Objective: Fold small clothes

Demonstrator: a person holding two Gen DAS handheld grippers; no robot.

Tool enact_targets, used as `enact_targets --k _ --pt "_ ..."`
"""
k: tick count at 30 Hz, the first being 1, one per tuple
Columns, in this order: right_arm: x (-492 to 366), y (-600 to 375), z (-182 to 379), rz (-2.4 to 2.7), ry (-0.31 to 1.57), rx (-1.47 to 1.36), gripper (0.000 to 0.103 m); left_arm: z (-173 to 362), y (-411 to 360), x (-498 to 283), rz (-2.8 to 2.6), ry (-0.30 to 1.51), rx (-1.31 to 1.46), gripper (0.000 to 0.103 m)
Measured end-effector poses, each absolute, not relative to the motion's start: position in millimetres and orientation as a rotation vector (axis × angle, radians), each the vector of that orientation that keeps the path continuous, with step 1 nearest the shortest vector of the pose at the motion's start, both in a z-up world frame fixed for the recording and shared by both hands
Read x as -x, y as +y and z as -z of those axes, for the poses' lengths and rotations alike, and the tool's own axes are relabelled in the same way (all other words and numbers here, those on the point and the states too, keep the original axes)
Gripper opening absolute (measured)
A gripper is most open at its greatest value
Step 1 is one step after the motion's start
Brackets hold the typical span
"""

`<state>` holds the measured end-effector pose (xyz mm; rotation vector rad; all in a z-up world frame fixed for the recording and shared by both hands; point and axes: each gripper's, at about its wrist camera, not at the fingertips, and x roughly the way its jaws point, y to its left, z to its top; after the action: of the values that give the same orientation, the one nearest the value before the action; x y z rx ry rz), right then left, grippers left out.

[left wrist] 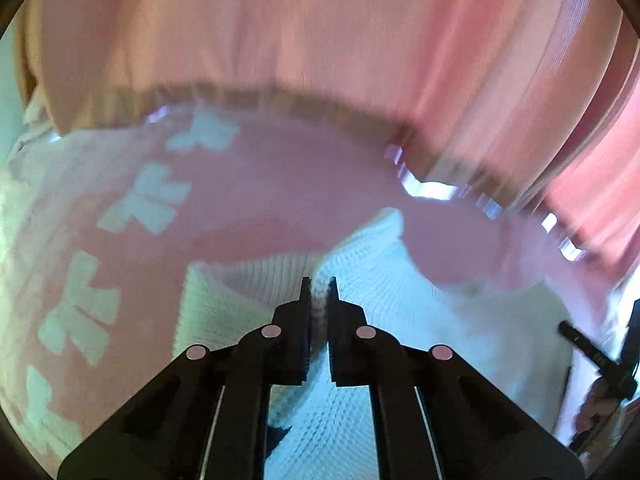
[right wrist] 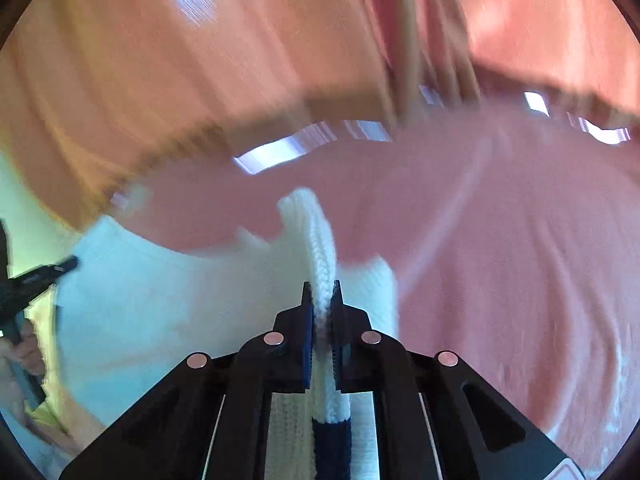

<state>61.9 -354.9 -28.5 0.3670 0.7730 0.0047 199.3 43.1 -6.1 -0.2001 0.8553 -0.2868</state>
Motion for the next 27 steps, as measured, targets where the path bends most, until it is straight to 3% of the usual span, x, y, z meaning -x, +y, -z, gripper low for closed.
enact_targets --k 3,8,12,13,15,16,21,27 --pt "-52.2 -355.7 6.0 -0.066 0.666 -0.383 0.007 4.2 81.6 -198.7 0.170 0.840 0.234 0.005" --pt "-99.1 -371.8 87.1 0.055 0.987 -0.433 0.009 72.0 105.7 -239.7 0.046 1.054 0.247 0.006" --pt "-90.7 -365.2 70.4 0.083 0.935 -0.379 0.019 58.0 95.5 -224.9 0.120 0.999 0.216 0.011" --pt "-82.5 -364.0 59.5 0.090 0.908 -0.354 0.027 52.5 96.5 -220.2 0.145 0.986 0.231 0.014" --pt "-58.1 -363.1 38.2 0.104 0.853 -0.315 0.043 39.4 102.1 -201.0 0.196 0.957 0.262 0.049" --pt "-41.3 -363.7 31.3 0.109 0.840 -0.312 0.047 37.2 103.5 -193.9 0.198 0.953 0.261 0.056" --pt "16.8 -354.6 38.8 0.052 0.903 -0.388 0.052 39.7 100.4 -148.6 0.187 0.950 0.172 0.065" --pt "67.4 -328.9 82.2 0.051 0.993 -0.490 0.052 81.2 110.6 -110.3 0.131 1.080 0.247 0.065"
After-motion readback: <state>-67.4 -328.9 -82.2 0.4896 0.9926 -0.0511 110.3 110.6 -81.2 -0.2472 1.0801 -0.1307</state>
